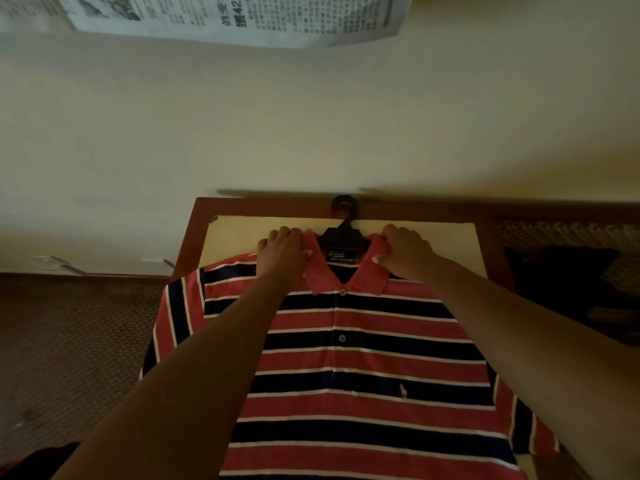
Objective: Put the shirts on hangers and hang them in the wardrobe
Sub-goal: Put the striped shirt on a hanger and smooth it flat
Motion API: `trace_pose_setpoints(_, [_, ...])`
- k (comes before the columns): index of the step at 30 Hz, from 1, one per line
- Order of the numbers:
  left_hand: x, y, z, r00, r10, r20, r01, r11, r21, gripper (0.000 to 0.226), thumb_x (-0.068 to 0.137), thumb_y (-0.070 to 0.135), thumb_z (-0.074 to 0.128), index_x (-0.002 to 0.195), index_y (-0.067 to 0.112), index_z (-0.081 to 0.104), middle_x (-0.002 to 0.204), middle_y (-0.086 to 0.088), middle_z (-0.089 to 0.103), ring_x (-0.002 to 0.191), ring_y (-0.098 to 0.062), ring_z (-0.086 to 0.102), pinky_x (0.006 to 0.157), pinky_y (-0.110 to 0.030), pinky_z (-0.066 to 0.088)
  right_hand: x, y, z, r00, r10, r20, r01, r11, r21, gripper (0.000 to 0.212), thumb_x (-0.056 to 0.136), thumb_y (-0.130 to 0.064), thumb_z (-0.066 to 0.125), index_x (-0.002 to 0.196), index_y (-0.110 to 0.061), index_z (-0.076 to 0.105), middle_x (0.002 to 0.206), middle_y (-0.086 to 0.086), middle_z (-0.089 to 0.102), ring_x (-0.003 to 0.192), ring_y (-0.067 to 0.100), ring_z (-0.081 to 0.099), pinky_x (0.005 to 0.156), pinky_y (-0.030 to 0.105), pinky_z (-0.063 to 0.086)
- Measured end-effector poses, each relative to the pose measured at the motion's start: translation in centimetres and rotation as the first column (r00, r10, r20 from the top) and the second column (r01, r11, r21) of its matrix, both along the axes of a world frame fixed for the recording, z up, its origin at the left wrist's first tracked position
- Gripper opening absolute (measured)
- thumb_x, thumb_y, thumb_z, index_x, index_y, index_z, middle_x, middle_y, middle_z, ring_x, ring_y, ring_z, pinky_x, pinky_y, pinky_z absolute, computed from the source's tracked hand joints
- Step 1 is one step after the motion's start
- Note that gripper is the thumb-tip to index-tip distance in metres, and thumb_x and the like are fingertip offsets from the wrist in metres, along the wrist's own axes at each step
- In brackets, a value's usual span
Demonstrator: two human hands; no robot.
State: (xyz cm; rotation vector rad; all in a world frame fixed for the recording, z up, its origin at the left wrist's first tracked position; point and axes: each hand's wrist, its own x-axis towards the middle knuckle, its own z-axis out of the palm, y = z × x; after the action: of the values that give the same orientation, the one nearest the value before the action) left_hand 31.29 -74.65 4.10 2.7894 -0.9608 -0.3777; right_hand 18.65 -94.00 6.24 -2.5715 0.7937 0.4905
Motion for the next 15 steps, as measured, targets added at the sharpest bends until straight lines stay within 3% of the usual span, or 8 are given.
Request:
trace_pose_setpoints(3, [0.1, -0.2, 0.4, 1.000, 0.021, -0.002, -0.022, 1.000, -0.016, 0.039, 0.096, 0.038, 0.052, 0.127, 0.014, 0.048, 0.123, -0.008, 0.051, 0.115, -0.026, 0.048, 0.099, -0.040, 0.037, 0.0, 0.1, 0.5, 0.999, -0.035, 0.008, 0.035, 0.998, 0.058, 0.031, 0.088, -0.037, 0.063, 0.105, -0.016, 0.048, 0.098, 0.005, 0.052, 0.094, 0.028, 0.053, 0.081, 0.040, 0.046])
trace_pose_setpoints(6, [0.1, 0.1, 1.4, 0.993, 0.053, -0.109, -0.061, 0.995, -0.076, 0.038, 0.095, 0.036, 0.054, 0.124, 0.012, 0.050, 0.118, -0.009, 0.050, 0.104, -0.024, 0.052, 0.091, -0.038, 0.043, -0.5, 0.0, 1.6, 0.999, -0.042, 0.032, 0.038, 0.993, 0.108, 0.019, 0.090, -0.032, 0.061, 0.086, -0.016, 0.052, 0.079, 0.000, 0.051, 0.080, 0.023, 0.053, 0.068, 0.032, 0.041])
trace_pose_setpoints(9, [-0.2, 0.6, 3.1, 0.992, 0.034, -0.126, -0.046, 0.995, -0.092, 0.029, 0.095, 0.035, 0.054, 0.111, 0.011, 0.056, 0.111, -0.009, 0.048, 0.091, -0.019, 0.052, 0.081, -0.034, 0.047, -1.4, 0.5, 3.4, 0.994, -0.060, 0.095, 0.047, 0.989, 0.140, 0.016, 0.092, -0.023, 0.061, 0.082, -0.012, 0.056, 0.072, 0.000, 0.049, 0.067, 0.015, 0.048, 0.055, 0.026, 0.032])
trace_pose_setpoints(12, [-0.7, 1.4, 5.3, 0.993, 0.005, -0.120, -0.020, 0.993, -0.121, 0.021, 0.093, 0.034, 0.058, 0.091, 0.012, 0.058, 0.104, -0.008, 0.055, 0.083, -0.017, 0.054, 0.073, -0.032, 0.045, -2.9, 1.7, 5.8, 0.990, -0.066, 0.122, 0.047, 0.988, 0.148, 0.018, 0.093, -0.020, 0.059, 0.078, -0.012, 0.054, 0.069, 0.002, 0.049, 0.063, 0.015, 0.048, 0.056, 0.028, 0.034])
trace_pose_setpoints(15, [-1.6, 2.7, 8.1, 0.988, -0.057, -0.141, 0.034, 0.986, -0.161, 0.022, 0.091, 0.030, 0.061, 0.099, 0.010, 0.065, 0.102, -0.010, 0.065, 0.092, -0.025, 0.061, 0.081, -0.038, 0.050, -4.6, 3.2, 8.4, 0.982, -0.100, 0.161, 0.073, 0.983, 0.168, 0.013, 0.093, -0.023, 0.061, 0.082, -0.016, 0.055, 0.074, 0.000, 0.050, 0.068, 0.014, 0.049, 0.059, 0.029, 0.035])
